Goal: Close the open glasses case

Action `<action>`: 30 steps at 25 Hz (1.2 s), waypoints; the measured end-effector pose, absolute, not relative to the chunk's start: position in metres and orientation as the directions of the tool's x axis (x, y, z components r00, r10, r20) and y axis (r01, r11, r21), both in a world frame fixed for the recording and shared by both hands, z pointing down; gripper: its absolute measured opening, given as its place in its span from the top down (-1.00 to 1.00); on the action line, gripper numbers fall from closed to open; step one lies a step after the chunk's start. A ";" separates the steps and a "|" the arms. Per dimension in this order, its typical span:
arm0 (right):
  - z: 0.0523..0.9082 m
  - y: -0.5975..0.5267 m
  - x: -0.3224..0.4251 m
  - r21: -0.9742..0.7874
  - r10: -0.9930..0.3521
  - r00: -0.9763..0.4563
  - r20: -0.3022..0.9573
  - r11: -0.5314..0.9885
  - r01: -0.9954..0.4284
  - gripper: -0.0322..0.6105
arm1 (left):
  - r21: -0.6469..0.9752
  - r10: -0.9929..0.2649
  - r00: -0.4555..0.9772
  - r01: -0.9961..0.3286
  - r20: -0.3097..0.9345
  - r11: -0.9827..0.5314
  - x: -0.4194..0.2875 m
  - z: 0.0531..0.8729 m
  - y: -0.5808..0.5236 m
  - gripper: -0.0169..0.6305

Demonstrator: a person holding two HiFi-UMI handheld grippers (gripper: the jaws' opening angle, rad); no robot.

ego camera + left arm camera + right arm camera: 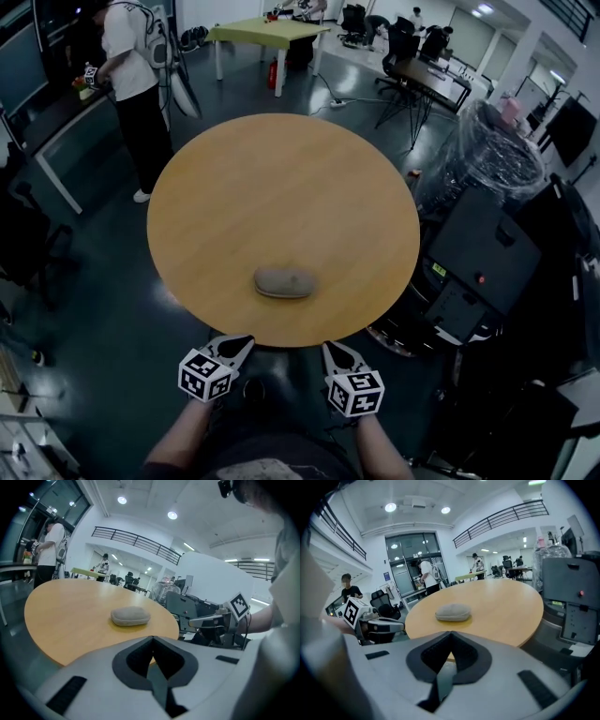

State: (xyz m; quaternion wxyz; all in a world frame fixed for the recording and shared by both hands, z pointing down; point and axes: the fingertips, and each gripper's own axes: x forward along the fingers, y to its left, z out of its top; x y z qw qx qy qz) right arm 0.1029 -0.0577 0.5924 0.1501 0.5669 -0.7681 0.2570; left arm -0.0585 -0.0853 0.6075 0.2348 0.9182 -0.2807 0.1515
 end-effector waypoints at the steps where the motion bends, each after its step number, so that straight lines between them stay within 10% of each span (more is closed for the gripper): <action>1: 0.589 -0.052 0.107 -0.238 -0.798 -0.320 0.510 0.227 -0.944 0.93 | 0.346 -0.441 0.802 -0.579 0.403 -0.738 -0.052 0.604 -0.077 0.92; 30: 0.524 0.089 0.130 -0.221 -0.837 -0.418 0.353 0.359 -0.907 0.93 | 0.281 -0.564 0.782 -0.622 0.266 -0.731 -0.012 0.532 0.062 0.92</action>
